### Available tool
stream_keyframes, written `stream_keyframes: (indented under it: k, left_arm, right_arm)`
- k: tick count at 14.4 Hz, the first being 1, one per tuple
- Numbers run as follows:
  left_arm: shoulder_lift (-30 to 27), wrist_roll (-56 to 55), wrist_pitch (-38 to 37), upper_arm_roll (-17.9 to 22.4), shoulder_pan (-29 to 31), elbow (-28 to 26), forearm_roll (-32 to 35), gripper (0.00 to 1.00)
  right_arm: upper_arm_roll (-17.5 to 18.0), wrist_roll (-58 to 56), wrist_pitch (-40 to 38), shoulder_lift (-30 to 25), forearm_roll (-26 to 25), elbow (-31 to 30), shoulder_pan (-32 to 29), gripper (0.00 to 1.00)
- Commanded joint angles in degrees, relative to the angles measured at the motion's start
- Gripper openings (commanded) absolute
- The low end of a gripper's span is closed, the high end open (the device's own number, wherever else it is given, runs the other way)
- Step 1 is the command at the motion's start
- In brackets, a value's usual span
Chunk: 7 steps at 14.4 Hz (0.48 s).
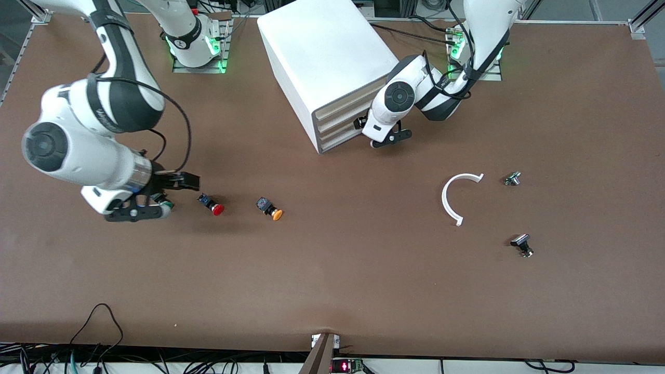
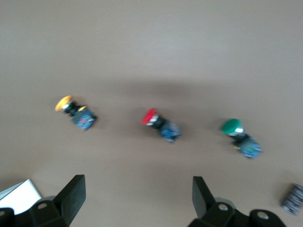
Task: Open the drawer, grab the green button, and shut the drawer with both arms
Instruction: 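Push the drawer shut with the left gripper while the right gripper retracts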
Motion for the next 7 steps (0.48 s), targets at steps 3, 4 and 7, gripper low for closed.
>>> stream_keyframes:
  k: [3, 4, 7]
  left_arm:
    - [-4.2, 1.0, -1.4, -1.1, 5.9, 0.5, -1.2, 1.0]
    - [-5.3, 2.0, -1.7, 0.5, 8.3, 1.7, -1.2, 1.0]
    - [-8.3, 15.3, -6.2, 2.9, 12.1, 3.9, -1.2, 1.0]
  right_arm:
    - [-6.7, 0.6, -2.5, -6.3, -0.6, 0.0, 0.1, 1.0]
    - [-8.0, 0.3, -4.9, -7.6, -0.6, 0.0, 0.0, 1.0]
    - [-9.9, -4.5, -11.6, -8.9, -1.0, 2.4, -0.1, 1.0]
